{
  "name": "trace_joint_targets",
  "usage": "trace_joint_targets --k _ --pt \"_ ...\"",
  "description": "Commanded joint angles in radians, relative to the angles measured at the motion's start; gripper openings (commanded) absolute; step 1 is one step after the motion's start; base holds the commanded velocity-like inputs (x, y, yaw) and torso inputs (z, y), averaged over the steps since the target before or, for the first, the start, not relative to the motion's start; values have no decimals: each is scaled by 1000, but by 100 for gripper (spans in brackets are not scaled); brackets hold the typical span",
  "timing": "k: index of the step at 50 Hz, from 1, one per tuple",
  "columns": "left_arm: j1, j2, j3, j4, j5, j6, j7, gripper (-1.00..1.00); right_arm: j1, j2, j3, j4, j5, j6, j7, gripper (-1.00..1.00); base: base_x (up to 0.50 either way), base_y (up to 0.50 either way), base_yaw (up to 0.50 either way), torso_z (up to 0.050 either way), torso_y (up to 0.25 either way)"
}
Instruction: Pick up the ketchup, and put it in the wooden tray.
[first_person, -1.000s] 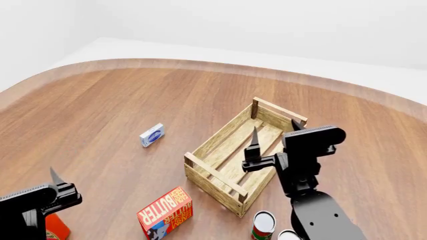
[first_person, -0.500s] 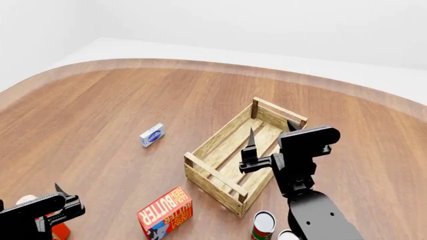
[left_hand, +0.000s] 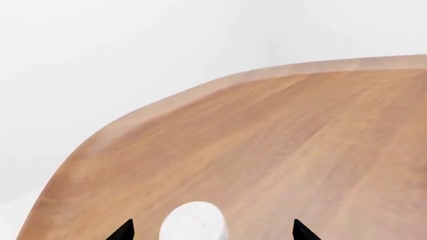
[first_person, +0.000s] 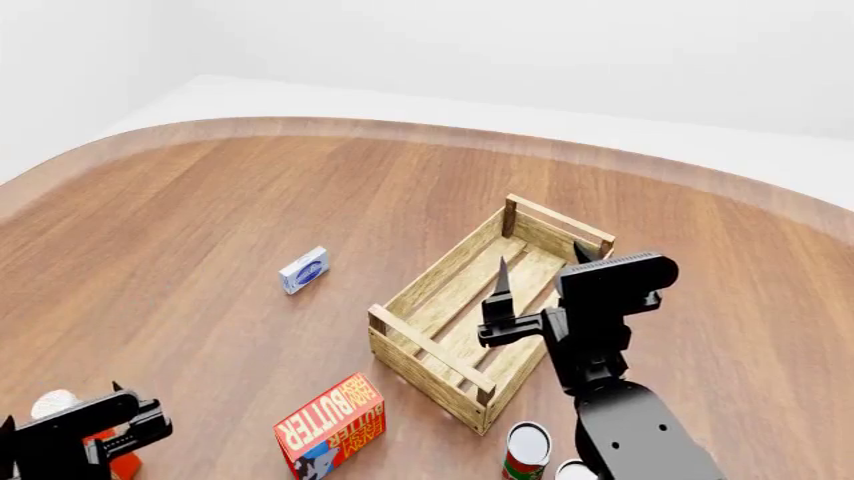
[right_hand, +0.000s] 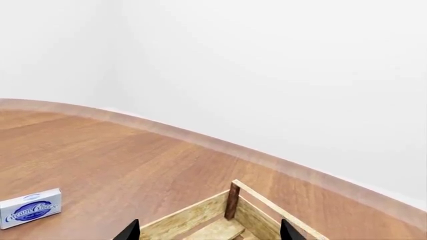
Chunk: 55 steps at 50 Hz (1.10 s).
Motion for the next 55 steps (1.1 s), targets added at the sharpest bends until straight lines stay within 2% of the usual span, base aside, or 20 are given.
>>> trace_joint_targets --k 1,22,36,37,42,55 --pt "-39 2 3 -92 10 28 -14 100 1 3 -2 4 4 -2 3 100 0 0 0 0 0" --pt "-182 -8 18 -412 40 154 -28 100 2 10 -3 5 11 -1 13 100 0 0 0 0 0" --pt "-347 -21 38 -774 62 299 -15 100 6 12 -2 11 16 -2 22 100 0 0 0 0 0" --pt "-366 -22 40 -817 64 322 -14 -100 6 12 -2 11 17 -2 23 100 0 0 0 0 0" --pt "-427 -28 50 -948 76 410 -10 -100 4 14 1 11 21 -3 25 100 0 0 0 0 0" --pt "-469 -36 56 -1013 82 484 -12 -100 3 16 1 19 28 -10 29 100 0 0 0 0 0"
